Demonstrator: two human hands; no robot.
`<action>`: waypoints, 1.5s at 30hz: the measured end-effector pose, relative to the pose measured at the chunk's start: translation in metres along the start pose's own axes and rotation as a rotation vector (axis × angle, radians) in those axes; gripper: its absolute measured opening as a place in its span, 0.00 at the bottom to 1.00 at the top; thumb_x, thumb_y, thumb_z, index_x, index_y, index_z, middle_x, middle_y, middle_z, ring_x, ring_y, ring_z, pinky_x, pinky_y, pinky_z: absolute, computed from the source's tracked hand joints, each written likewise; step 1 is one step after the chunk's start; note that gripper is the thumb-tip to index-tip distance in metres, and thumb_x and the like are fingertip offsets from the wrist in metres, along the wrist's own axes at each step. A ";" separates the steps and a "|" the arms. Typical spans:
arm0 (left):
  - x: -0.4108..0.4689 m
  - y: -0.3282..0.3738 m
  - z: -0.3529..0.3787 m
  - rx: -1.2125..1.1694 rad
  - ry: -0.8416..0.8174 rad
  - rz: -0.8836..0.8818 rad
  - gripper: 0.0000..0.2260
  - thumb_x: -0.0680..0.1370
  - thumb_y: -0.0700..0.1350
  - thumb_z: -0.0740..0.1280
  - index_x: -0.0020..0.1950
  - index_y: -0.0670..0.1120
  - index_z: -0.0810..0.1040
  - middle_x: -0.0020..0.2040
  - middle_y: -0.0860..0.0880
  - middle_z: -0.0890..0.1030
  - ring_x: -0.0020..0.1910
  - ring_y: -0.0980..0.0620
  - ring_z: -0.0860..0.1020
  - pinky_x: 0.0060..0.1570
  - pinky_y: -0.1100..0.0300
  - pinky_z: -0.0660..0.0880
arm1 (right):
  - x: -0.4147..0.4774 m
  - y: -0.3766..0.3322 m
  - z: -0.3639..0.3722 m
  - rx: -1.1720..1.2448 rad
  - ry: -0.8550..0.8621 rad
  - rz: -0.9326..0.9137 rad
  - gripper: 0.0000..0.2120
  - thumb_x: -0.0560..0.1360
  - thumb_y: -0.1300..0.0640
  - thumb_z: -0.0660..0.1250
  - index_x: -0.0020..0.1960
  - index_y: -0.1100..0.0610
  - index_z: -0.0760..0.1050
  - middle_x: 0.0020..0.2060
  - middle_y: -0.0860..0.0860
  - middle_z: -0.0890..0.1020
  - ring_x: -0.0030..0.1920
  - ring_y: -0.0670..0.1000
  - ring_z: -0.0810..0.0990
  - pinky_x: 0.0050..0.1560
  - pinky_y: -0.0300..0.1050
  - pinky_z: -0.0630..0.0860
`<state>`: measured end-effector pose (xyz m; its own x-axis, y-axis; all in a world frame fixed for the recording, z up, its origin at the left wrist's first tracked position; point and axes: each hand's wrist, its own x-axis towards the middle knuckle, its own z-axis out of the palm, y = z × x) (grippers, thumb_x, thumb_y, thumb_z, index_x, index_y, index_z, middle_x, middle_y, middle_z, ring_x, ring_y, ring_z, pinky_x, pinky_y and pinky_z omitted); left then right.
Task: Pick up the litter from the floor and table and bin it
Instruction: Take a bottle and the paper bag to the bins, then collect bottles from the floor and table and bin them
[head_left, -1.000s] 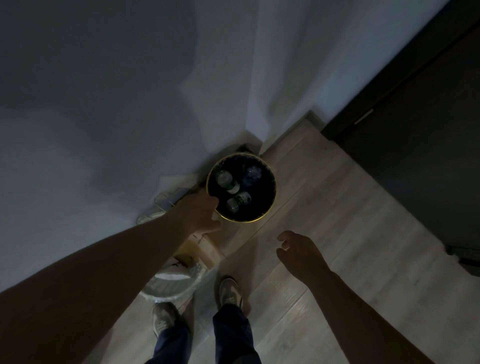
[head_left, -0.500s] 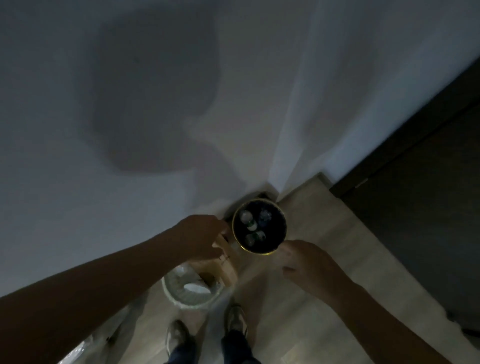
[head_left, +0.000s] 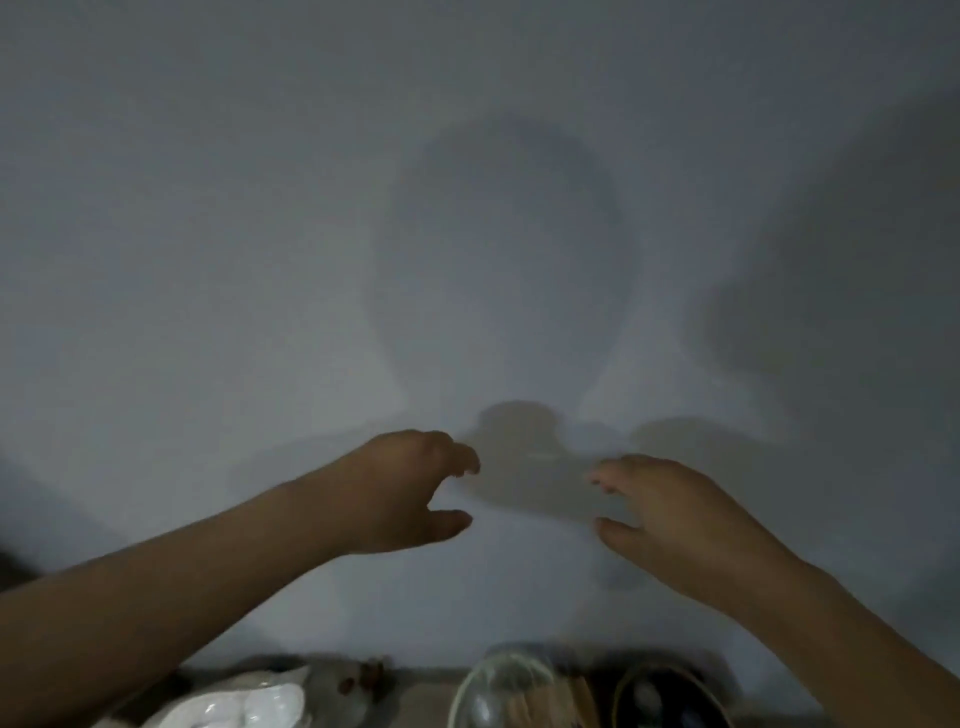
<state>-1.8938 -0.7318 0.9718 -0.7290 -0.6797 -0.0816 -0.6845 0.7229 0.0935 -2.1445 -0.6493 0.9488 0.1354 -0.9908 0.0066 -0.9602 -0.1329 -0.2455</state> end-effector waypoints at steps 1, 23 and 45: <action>-0.027 -0.018 -0.013 -0.014 0.040 -0.065 0.23 0.76 0.60 0.65 0.69 0.57 0.68 0.63 0.58 0.74 0.59 0.59 0.74 0.58 0.70 0.67 | 0.018 -0.029 -0.007 -0.014 0.028 -0.075 0.20 0.77 0.46 0.62 0.69 0.48 0.68 0.62 0.45 0.75 0.61 0.45 0.74 0.58 0.37 0.68; -0.679 -0.147 -0.061 0.046 0.422 -1.112 0.16 0.74 0.57 0.67 0.62 0.60 0.73 0.53 0.66 0.73 0.49 0.70 0.72 0.48 0.79 0.68 | 0.017 -0.707 0.032 -0.007 -0.018 -1.217 0.18 0.74 0.45 0.66 0.63 0.48 0.73 0.57 0.46 0.77 0.57 0.47 0.76 0.56 0.42 0.72; -0.888 -0.328 -0.055 0.065 0.465 -1.610 0.19 0.76 0.59 0.65 0.65 0.59 0.71 0.59 0.62 0.75 0.54 0.65 0.73 0.56 0.67 0.72 | 0.104 -1.062 0.127 0.085 -0.114 -1.628 0.18 0.74 0.48 0.65 0.64 0.46 0.72 0.56 0.43 0.77 0.58 0.45 0.75 0.57 0.44 0.74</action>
<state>-1.0216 -0.3719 1.0685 0.7232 -0.6494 0.2349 -0.6886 -0.7041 0.1733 -1.0797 -0.6082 1.0871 0.9536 0.1934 0.2307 0.2212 -0.9699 -0.1015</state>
